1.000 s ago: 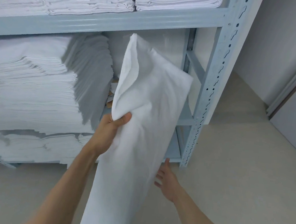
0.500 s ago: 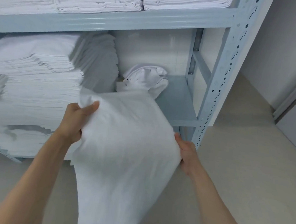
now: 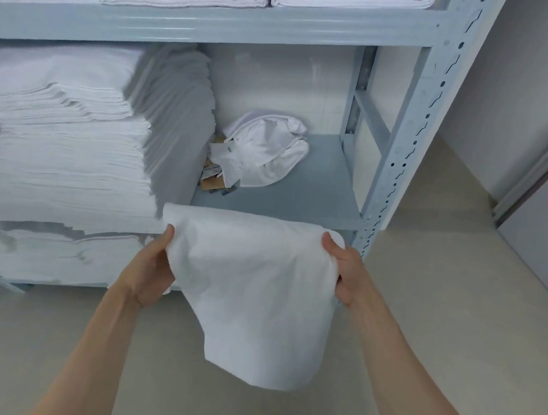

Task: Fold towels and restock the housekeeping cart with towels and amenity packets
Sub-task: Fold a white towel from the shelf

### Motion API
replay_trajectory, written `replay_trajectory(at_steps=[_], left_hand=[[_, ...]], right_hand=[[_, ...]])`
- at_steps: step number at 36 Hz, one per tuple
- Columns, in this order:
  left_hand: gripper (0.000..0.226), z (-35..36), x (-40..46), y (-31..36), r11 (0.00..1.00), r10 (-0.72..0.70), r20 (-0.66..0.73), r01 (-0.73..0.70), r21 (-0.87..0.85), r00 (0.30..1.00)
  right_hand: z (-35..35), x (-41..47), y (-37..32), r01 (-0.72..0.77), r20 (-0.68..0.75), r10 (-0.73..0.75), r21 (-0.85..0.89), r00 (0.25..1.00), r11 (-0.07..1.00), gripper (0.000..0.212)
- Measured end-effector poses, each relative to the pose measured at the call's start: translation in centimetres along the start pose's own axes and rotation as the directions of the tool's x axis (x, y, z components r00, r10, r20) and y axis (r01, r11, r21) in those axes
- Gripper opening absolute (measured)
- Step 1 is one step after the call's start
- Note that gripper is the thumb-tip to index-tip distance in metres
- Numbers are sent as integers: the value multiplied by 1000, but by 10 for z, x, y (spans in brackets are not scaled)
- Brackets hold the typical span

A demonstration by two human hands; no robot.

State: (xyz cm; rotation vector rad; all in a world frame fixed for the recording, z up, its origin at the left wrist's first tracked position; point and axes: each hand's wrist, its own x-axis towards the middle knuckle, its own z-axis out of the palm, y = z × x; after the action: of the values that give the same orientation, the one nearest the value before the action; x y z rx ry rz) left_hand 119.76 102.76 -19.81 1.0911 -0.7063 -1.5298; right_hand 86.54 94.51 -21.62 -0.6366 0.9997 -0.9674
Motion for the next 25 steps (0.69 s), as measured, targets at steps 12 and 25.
replay_trajectory(at_steps=[12, 25], left_hand=[[21, 30, 28, -41, 947, -8, -367, 125, 296, 930], [25, 64, 63, -22, 944, -48, -427, 181, 276, 903]], right_hand=[[-24, 18, -31, 35, -165, -110, -400, 980, 916, 31], [-65, 26, -40, -135, -242, -87, -763, 966, 632, 56]])
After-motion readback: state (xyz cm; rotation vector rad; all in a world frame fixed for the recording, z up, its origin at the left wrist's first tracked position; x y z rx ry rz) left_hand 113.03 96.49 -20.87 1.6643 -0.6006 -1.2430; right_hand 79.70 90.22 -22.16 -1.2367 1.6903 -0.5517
